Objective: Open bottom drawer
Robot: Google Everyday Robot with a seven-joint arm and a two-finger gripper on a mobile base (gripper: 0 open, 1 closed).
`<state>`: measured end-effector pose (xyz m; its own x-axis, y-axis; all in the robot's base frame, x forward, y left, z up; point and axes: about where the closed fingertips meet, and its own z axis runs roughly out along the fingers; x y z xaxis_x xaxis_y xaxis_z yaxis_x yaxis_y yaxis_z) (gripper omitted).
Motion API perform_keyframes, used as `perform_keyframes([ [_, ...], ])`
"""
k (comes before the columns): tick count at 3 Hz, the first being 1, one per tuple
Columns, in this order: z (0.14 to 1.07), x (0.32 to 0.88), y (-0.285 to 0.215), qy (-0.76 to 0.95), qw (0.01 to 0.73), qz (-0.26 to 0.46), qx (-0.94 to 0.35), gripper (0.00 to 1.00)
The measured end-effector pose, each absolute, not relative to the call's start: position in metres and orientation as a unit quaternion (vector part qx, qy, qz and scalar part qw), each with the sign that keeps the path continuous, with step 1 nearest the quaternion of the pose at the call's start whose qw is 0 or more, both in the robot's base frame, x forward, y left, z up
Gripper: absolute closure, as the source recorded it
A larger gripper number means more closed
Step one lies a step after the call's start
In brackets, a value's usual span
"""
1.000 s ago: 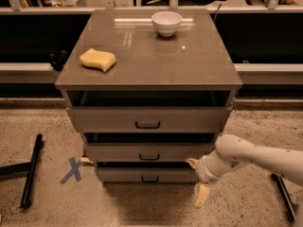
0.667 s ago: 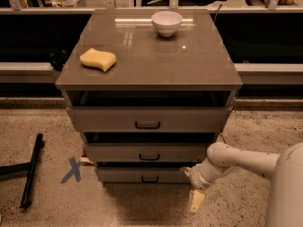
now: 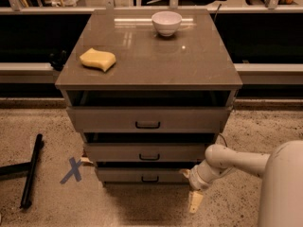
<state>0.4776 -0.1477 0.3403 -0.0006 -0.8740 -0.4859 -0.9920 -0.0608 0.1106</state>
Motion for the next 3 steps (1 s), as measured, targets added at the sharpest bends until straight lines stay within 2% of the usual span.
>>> perform_keyframes([
  [1,0.291,0.481,-0.157,0.674,0.129,0.206,-0.697,0.00],
  [3,0.241,0.510,-0.164,0.679,0.202,0.153,-0.689,0.00],
])
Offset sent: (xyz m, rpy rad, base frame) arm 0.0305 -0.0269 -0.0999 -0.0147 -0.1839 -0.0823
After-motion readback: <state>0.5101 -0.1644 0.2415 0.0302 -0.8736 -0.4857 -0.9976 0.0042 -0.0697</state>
